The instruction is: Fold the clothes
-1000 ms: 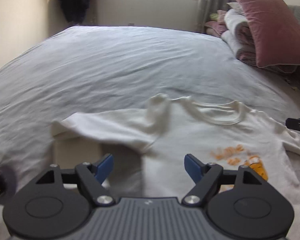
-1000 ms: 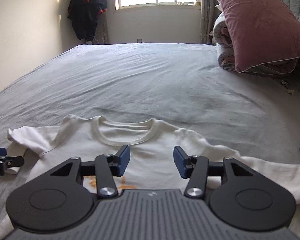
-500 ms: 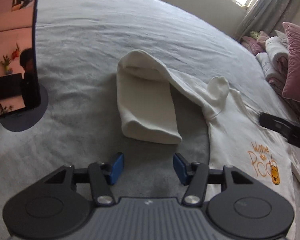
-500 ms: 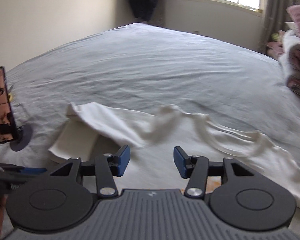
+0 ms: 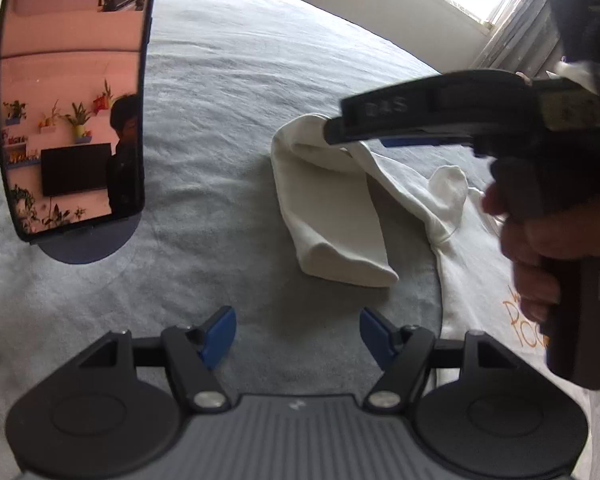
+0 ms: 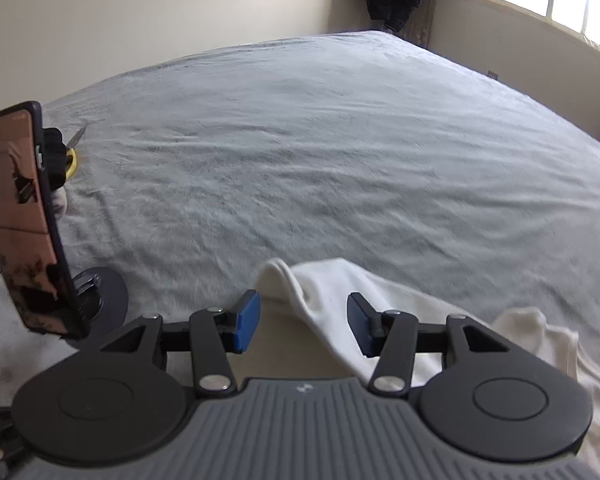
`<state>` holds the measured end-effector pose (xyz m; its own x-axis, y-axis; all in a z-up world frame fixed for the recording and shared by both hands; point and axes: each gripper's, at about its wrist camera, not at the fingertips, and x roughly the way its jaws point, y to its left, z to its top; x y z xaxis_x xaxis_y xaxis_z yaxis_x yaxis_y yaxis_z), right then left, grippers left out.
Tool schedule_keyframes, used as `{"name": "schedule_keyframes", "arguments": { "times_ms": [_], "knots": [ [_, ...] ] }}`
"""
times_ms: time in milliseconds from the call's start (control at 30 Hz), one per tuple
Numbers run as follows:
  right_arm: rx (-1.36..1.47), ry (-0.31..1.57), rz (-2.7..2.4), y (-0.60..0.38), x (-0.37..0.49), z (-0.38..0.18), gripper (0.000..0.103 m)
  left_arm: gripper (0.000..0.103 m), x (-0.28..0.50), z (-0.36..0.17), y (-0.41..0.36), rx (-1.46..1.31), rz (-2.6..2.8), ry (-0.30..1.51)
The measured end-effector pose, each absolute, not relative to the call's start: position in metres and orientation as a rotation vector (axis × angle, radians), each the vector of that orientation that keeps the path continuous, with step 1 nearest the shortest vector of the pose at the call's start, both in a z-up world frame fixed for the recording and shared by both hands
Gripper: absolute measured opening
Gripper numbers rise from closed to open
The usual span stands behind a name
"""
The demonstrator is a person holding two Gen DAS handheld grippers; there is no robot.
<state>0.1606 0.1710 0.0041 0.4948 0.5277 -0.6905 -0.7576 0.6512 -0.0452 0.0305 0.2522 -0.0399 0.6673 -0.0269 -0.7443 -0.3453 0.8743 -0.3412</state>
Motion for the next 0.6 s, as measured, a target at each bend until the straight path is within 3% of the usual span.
{"name": "schedule_keyframes", "arguments": {
  "times_ms": [33, 100, 167, 200, 267, 300, 600],
  "knots": [
    [-0.378, 0.685, 0.801, 0.176, 0.163, 0.002, 0.052, 0.07, 0.031, -0.04, 0.253, -0.494, 0.189, 0.827],
    [-0.399, 0.678, 0.818, 0.18, 0.165, -0.003, 0.042, 0.07, 0.031, -0.04, 0.255, -0.504, 0.191, 0.823],
    [-0.416, 0.675, 0.827, 0.178, 0.167, -0.009, 0.014, 0.07, 0.032, -0.04, 0.256, -0.511, 0.193, 0.817],
    [-0.419, 0.673, 0.826, 0.175, 0.168, -0.013, 0.011, 0.068, 0.032, -0.04, 0.256, -0.514, 0.194, 0.814],
    [-0.359, 0.677, 0.842, 0.158, 0.171, -0.017, 0.007, 0.065, 0.033, -0.039, 0.257, -0.518, 0.186, 0.803],
    [-0.321, 0.677, 0.848, 0.147, 0.172, -0.019, 0.007, 0.058, 0.033, -0.038, 0.257, -0.516, 0.165, 0.798],
    [-0.077, 0.59, 0.823, 0.059, 0.154, -0.036, 0.006, 0.059, 0.046, -0.033, 0.251, -0.73, -0.006, 0.722]
  ]
}}
